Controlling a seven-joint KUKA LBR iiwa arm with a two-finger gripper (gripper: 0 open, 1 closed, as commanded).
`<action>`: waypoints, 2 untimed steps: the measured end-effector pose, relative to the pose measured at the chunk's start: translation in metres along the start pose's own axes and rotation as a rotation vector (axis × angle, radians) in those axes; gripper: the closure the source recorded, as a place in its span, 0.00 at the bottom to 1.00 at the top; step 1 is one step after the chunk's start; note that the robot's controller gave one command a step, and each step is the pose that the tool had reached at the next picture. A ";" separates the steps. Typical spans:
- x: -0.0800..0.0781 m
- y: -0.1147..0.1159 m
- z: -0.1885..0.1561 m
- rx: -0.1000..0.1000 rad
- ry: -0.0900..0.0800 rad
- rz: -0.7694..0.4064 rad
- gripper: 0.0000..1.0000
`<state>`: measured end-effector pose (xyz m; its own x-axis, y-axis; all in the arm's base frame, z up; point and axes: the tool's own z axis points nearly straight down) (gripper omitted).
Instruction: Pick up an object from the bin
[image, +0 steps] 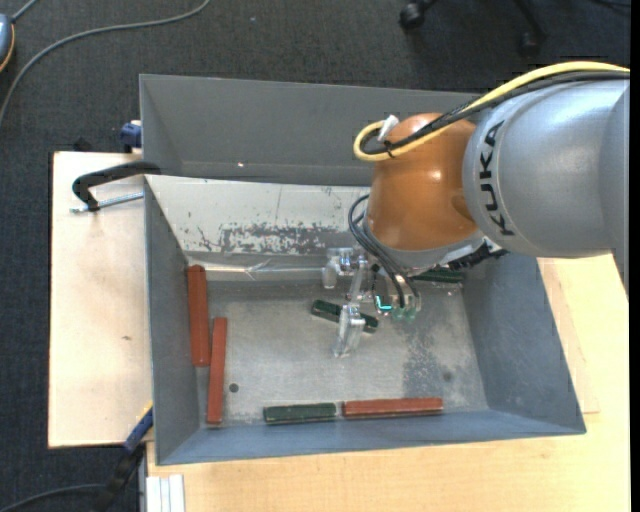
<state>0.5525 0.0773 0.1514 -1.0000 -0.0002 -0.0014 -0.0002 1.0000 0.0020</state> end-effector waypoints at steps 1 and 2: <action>-0.049 -0.019 0.062 0.001 -0.002 -0.158 0.00; -0.048 -0.030 0.080 0.001 0.001 -0.117 0.00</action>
Offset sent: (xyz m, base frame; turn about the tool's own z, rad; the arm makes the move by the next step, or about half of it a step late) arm 0.0483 -0.0186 -0.0607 -0.1595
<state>0.6003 0.0475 0.0709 -0.9931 -0.1171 -0.0002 -0.1171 0.9931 0.0012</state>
